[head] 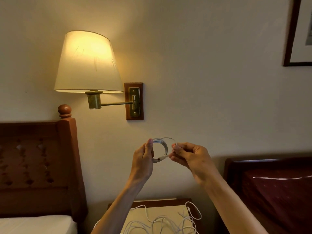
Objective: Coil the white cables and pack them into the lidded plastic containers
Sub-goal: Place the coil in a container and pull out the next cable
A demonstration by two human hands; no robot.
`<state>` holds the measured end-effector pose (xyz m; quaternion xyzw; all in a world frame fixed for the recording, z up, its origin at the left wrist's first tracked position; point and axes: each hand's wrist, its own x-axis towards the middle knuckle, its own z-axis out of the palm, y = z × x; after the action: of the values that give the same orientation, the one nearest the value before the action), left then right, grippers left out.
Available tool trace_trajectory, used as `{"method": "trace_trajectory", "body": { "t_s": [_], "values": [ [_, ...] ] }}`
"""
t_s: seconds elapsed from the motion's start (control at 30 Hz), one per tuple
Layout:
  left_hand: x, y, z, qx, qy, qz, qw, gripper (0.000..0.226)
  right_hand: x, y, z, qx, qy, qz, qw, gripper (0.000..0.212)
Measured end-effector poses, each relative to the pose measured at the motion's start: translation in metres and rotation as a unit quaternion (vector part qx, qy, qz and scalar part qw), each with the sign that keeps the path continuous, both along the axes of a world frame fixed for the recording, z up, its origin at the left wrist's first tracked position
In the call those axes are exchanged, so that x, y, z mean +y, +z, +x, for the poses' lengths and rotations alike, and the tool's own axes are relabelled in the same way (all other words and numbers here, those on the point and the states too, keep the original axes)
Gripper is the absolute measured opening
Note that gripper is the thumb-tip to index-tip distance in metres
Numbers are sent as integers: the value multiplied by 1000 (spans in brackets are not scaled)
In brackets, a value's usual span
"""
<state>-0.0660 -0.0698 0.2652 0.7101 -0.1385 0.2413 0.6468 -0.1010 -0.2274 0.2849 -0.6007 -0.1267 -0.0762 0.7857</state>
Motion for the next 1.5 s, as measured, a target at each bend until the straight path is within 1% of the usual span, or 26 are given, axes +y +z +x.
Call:
{"method": "trace_trajectory", "body": {
  "t_s": [0.07,0.13,0.17,0.2,0.23,0.27,0.3,0.33,0.37,0.47,0.5,0.67,0.73,0.8,0.87,0.93,1.0,1.07,1.13,1.23,1.27,1.37,1.5],
  "values": [
    [-3,0,-1,4,-4,-17,1000,45,7,2,-2,-25,-13,30,999,13],
    [-4,2,-3,2,-3,-29,1000,46,16,-1,-3,-55,-39,24,997,13],
    [-4,3,-4,1,-3,-39,999,46,20,-5,-2,-79,-67,-4,995,12],
    [-4,4,-6,3,-3,-51,999,46,23,-11,0,-116,-112,-55,985,11],
    [-3,5,-7,4,-3,-61,998,46,27,-18,3,-160,-165,-116,966,11],
    [-3,6,-9,4,-5,-66,998,47,30,-24,7,-201,-219,-172,939,11],
    [-4,7,-11,7,-8,-70,997,48,31,-29,10,-231,-258,-210,914,13],
    [-4,7,-12,12,-13,-74,997,48,31,-31,13,-248,-271,-225,902,13],
    [-4,8,-14,23,-19,-83,996,48,31,-31,16,-260,-257,-227,903,11],
    [-3,9,-20,55,-33,-123,990,48,31,-31,22,-281,-132,-198,930,6],
    [-2,10,-21,58,-35,-133,989,47,31,-30,23,-282,-105,-186,936,5],
    [1,17,-24,82,-57,-167,981,46,28,-18,20,-295,-23,-149,944,9],
    [3,19,-25,94,-72,-186,975,44,24,-12,19,-295,6,-157,943,7],
    [5,21,-26,99,-79,-196,972,42,19,-8,18,-297,25,-191,935,15],
    [6,23,-26,98,-76,-191,974,42,16,-6,16,-303,20,-253,919,31],
    [5,25,-26,95,-75,-186,975,42,17,-6,13,-310,-26,-309,899,40],
    [4,26,-27,88,-77,-184,976,41,21,-8,8,-313,-88,-318,891,47],
    [2,28,-28,82,-71,-168,980,43,25,-11,6,-303,-111,-289,901,46],
    [2,29,-28,83,-65,-167,980,44,26,-13,3,-280,-106,-260,918,47],
    [9,27,-28,85,-72,-208,972,42,20,-13,1,-228,-86,-188,952,61],
    [12,26,-28,85,-76,-220,969,42,17,-13,1,-220,-84,-180,955,61],
    [14,24,-29,87,-84,-239,963,40,13,-14,1,-218,-67,-215,950,51],
    [16,29,-28,68,-117,-294,946,36,13,-21,0,-232,-63,-254,937,42]
  ]
}}
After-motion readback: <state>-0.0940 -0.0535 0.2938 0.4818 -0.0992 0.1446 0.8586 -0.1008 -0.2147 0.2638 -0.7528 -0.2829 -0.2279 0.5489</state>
